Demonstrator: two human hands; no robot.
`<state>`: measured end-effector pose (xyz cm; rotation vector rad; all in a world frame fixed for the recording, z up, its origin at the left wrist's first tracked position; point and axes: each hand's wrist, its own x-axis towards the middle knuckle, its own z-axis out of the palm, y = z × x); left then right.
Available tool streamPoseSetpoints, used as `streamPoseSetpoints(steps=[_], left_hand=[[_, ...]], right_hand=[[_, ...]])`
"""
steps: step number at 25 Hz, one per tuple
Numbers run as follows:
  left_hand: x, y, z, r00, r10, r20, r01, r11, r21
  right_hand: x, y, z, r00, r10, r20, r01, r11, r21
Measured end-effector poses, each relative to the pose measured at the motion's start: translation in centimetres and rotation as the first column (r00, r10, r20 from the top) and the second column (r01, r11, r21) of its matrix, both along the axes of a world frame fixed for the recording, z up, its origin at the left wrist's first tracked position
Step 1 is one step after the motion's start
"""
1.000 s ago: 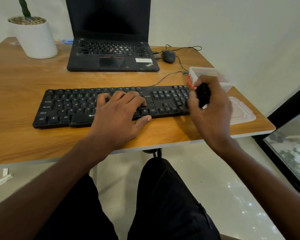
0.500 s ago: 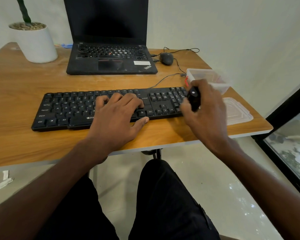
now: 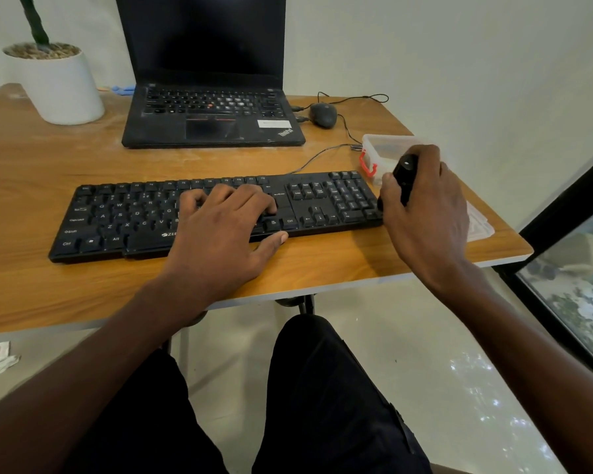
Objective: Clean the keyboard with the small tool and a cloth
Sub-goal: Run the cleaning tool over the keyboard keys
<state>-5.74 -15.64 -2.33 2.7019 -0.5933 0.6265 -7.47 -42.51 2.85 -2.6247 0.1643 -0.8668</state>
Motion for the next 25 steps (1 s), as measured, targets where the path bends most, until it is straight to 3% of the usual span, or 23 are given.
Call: streamPoseSetpoints(steps=[4, 6, 8, 9, 11, 14, 17, 20, 22, 25], left_hand=[[0.1, -0.1, 0.0, 1.000, -0.008, -0.012, 0.008, 1.000, -0.001], [0.1, 0.0, 0.0, 1.000, -0.012, -0.012, 0.012, 1.000, 0.001], [0.1, 0.0, 0.0, 1.000, -0.012, -0.004, 0.012, 1.000, 0.006], [0.1, 0.0, 0.0, 1.000, -0.011, -0.004, 0.011, 1.000, 0.006], [0.0, 0.1, 0.0, 1.000, -0.008, -0.003, 0.008, 1.000, 0.000], [0.0, 0.1, 0.1, 1.000, -0.010, -0.003, 0.010, 1.000, -0.001], [0.0, 0.1, 0.1, 1.000, -0.003, -0.014, 0.003, 1.000, 0.009], [0.0, 0.2, 0.2, 1.000, 0.008, -0.021, -0.007, 1.000, 0.025], [-0.1, 0.2, 0.2, 1.000, 0.010, -0.029, -0.010, 1.000, 0.028], [-0.1, 0.2, 0.3, 0.999, 0.010, -0.046, -0.008, 0.999, 0.041]], right_hand=[[-0.5, 2.6, -0.3, 0.984, 0.180, 0.007, -0.180, 0.984, 0.015], [-0.9, 4.0, -0.5, 0.932, 0.362, 0.015, -0.358, 0.912, 0.199], [-1.4, 4.8, -0.8, 0.861, 0.507, 0.041, -0.478, 0.780, 0.403], [-1.6, 4.9, -1.0, 0.839, 0.541, 0.057, -0.509, 0.745, 0.430], [-1.7, 4.6, -1.1, 0.877, 0.475, 0.073, -0.474, 0.829, 0.295], [-1.5, 3.0, -1.2, 0.965, 0.214, 0.154, -0.219, 0.976, 0.018], [-1.6, 3.6, -1.3, 0.946, 0.299, 0.127, -0.310, 0.947, 0.086], [-1.7, 4.9, -1.5, 0.869, 0.479, 0.123, -0.485, 0.777, 0.400], [-1.8, 4.9, -1.0, 0.863, 0.464, 0.199, -0.477, 0.621, 0.622], [-1.7, 4.3, -0.1, 0.888, 0.385, 0.251, -0.409, 0.416, 0.812]])
